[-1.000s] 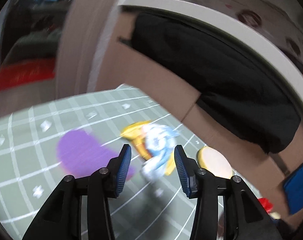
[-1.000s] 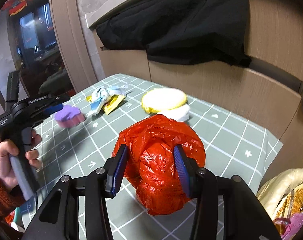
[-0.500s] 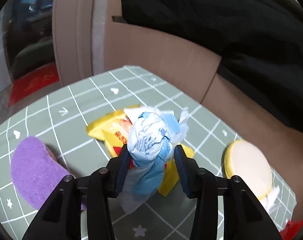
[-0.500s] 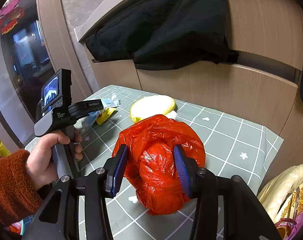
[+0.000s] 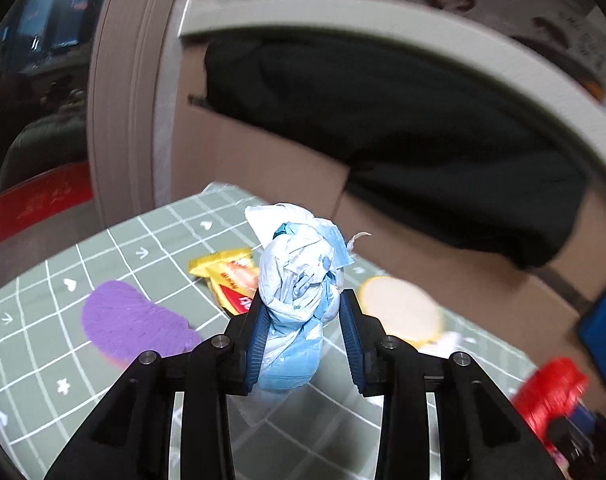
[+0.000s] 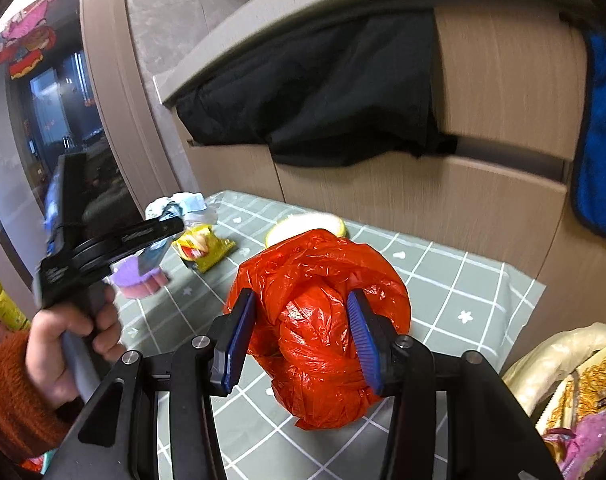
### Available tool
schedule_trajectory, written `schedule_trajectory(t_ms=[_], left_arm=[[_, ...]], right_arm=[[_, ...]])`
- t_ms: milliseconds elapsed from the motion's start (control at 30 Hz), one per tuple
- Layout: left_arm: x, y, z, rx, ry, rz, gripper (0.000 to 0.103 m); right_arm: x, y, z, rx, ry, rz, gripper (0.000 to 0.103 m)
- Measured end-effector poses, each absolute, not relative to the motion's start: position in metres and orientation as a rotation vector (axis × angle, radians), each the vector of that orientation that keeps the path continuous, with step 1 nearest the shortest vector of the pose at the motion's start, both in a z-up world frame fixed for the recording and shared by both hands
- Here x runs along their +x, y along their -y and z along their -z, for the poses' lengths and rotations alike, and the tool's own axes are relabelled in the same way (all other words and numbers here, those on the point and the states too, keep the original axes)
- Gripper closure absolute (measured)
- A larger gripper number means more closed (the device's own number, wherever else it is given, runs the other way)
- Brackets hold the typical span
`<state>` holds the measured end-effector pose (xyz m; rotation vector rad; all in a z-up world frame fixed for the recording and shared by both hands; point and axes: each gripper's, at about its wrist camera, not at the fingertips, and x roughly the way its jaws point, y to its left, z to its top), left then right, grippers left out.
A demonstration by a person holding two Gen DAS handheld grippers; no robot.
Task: Collect trash
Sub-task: 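Carry the red bag and tissue bundle over the bin and release both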
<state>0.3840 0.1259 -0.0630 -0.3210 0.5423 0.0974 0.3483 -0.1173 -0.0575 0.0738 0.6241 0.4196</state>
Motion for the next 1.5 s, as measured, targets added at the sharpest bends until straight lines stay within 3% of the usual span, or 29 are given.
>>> schedule_trajectory(t_ms=[367,733,1133,1500], left_arm=[[0.294,-0.069,0.012,-0.254,-0.46,0.095,0.067],[0.251,0.009,-0.012,-0.174,-0.413,0.299,0.067],[0.232,0.095,-0.027,-0.097,-0.421,0.468,0.067],[0.235,0.139,-0.009,-0.061,-0.488,0.538,0.067]], right_arm=[[0.296,0.146,0.006,0.085,-0.499,-0.368,0.059],[0.238,0.198,-0.029,0.075,-0.41,-0.261,0.059],[0.193,0.273,-0.035,0.148,-0.374,-0.132,0.059],[0.176,0.316,-0.026,0.192,-0.374,-0.067,0.059]])
